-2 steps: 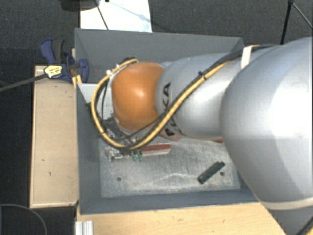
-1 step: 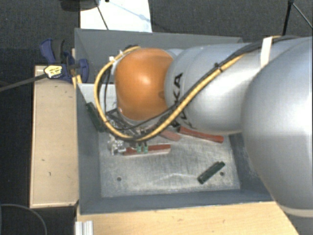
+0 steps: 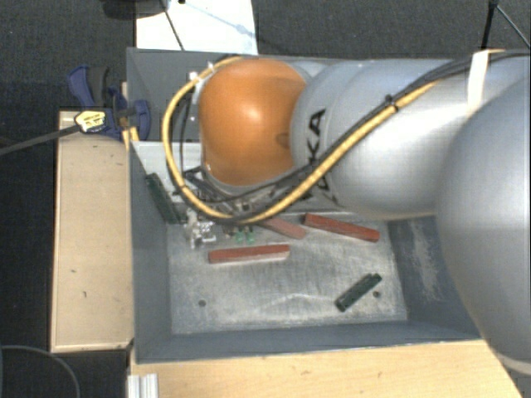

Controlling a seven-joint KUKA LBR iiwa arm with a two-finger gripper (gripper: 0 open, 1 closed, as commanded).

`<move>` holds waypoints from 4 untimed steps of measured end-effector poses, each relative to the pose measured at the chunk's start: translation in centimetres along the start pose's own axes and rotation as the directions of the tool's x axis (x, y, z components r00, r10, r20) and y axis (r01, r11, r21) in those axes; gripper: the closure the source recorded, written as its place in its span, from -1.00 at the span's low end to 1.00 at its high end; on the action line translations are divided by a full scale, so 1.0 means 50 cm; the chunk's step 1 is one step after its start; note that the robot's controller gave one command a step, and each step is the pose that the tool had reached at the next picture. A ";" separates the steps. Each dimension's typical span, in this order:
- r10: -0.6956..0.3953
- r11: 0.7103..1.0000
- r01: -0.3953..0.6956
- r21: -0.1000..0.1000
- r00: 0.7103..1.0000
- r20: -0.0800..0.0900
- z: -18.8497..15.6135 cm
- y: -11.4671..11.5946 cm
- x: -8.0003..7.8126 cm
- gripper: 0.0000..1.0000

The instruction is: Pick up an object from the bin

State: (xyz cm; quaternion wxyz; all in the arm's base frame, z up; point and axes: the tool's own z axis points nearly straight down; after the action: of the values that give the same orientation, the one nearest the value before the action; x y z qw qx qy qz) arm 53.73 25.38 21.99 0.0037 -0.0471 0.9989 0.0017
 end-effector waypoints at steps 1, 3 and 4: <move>-0.036 0.999 0.036 0.002 0.999 -0.005 0.155 -0.025 -0.039 -1.00; -0.015 1.000 0.015 -0.001 1.000 0.003 0.290 -0.142 0.014 1.00; -0.014 1.000 0.014 -0.001 1.000 0.003 0.290 -0.142 0.014 1.00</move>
Offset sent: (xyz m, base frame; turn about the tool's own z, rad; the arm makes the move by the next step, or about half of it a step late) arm 0.0000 0.0000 0.0000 0.0000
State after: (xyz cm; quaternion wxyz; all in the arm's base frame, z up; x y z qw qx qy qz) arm 53.79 18.31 7.48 0.0050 -0.0541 0.9985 0.0022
